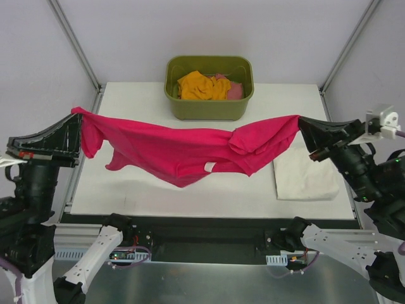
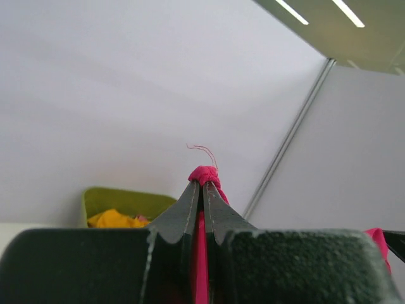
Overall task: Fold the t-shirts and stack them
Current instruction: Flatten out the tshirt
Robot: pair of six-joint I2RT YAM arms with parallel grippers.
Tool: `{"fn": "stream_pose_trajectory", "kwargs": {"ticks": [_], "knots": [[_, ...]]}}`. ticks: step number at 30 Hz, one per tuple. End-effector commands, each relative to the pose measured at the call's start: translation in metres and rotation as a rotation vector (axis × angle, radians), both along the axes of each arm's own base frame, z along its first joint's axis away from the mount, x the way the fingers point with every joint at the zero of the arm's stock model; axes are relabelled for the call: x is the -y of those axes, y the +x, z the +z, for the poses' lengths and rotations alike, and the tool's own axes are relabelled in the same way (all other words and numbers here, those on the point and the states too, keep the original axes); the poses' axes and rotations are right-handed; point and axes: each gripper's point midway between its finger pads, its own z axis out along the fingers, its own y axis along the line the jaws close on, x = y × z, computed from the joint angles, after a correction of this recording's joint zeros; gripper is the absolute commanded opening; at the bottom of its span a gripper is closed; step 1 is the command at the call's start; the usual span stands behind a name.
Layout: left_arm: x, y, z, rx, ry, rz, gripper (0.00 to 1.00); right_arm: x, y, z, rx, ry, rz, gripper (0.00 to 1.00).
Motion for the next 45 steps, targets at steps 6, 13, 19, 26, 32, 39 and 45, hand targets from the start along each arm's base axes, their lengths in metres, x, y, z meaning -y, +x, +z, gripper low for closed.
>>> {"fn": "stream_pose_trajectory", "kwargs": {"ticks": [6,13,19,26,32,39,45], "knots": [[-0.003,0.080,-0.007,-0.121,0.055,0.148,0.00,-0.005,0.061,-0.003,-0.072,-0.145,-0.245,0.01],[-0.017,0.153,0.003,-0.226,0.129,0.343,0.00,-0.018,0.135,0.014,-0.049,-0.278,-0.467,0.01],[-0.037,0.129,0.045,-0.156,0.133,0.429,0.00,-0.033,0.149,0.048,-0.005,-0.237,-0.409,0.01],[0.001,0.113,-0.084,-0.389,-0.119,0.141,0.00,-0.021,0.172,-0.047,-0.212,-0.288,-0.411,0.04],[0.112,0.086,-0.279,-0.872,-0.220,-0.463,0.00,0.055,0.199,-0.147,-0.494,-0.339,-0.532,0.06],[0.178,0.038,-0.338,-0.995,0.059,-0.677,0.99,0.116,0.219,-0.229,-0.819,-0.404,-0.690,0.73],[0.149,0.079,-0.328,-0.949,0.159,-0.394,0.99,0.072,0.205,-0.236,-0.838,-0.353,-0.493,0.97]]}}
